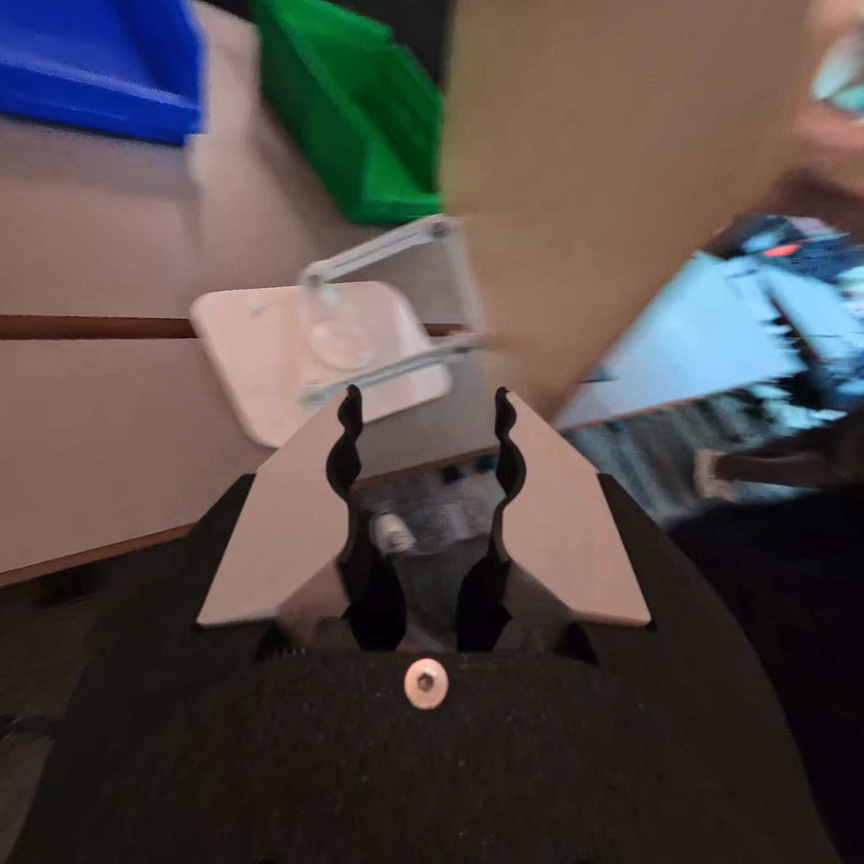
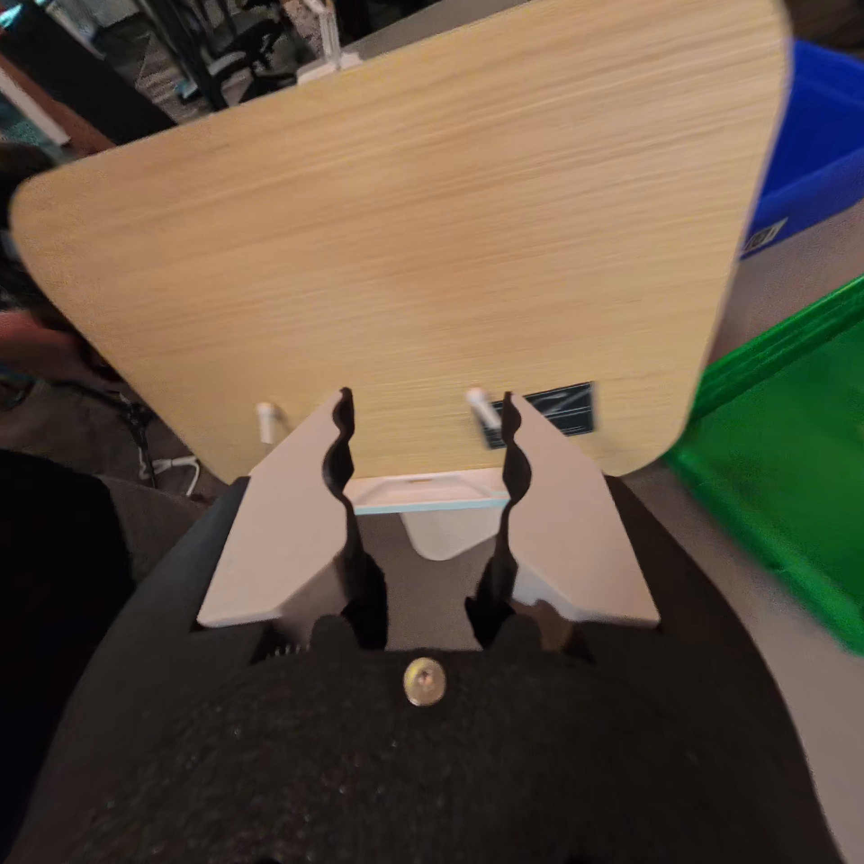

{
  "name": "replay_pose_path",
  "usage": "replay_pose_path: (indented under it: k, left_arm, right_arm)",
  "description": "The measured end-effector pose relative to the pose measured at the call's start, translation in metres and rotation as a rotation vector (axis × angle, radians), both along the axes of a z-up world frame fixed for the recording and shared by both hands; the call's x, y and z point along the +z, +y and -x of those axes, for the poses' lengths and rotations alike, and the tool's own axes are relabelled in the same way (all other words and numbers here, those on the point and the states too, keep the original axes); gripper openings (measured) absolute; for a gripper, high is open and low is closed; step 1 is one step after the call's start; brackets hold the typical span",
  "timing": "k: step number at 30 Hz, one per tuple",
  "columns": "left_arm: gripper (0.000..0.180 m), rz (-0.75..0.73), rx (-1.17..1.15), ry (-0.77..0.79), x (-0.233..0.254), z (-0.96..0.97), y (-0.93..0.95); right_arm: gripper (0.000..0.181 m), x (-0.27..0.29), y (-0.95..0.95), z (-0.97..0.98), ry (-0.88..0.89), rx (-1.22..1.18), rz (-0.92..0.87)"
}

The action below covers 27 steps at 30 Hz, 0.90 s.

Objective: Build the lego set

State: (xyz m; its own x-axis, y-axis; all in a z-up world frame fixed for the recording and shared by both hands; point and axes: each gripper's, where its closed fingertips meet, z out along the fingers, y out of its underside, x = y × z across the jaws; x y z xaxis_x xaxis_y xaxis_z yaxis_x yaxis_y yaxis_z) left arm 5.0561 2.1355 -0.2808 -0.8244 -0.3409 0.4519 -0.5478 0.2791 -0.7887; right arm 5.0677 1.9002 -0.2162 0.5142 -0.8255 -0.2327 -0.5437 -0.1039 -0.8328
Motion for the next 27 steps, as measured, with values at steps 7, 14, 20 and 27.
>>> replay_pose_path:
  k: [7, 14, 20, 27]
  left_arm:
    - [0.053, 0.016, 0.019, 0.000, 0.048, 0.052, -0.041]
    - [0.017, 0.045, -0.040, 0.103, 0.050, 0.055, -0.056]
    - [0.017, 0.015, -0.130, 0.119, 0.049, 0.051, -0.051]
    - [0.017, 0.026, -0.200, 0.196, 0.052, 0.027, -0.031]
  right_arm:
    - [0.090, 0.007, -0.041, -0.088, -0.042, 0.317, -0.085]
    - [0.071, -0.010, -0.028, -0.065, 0.053, 0.534, -0.242]
    - [0.080, 0.005, -0.072, -0.090, -0.085, 0.355, -0.226]
    - [0.076, -0.016, -0.038, -0.085, 0.060, 0.341, -0.328]
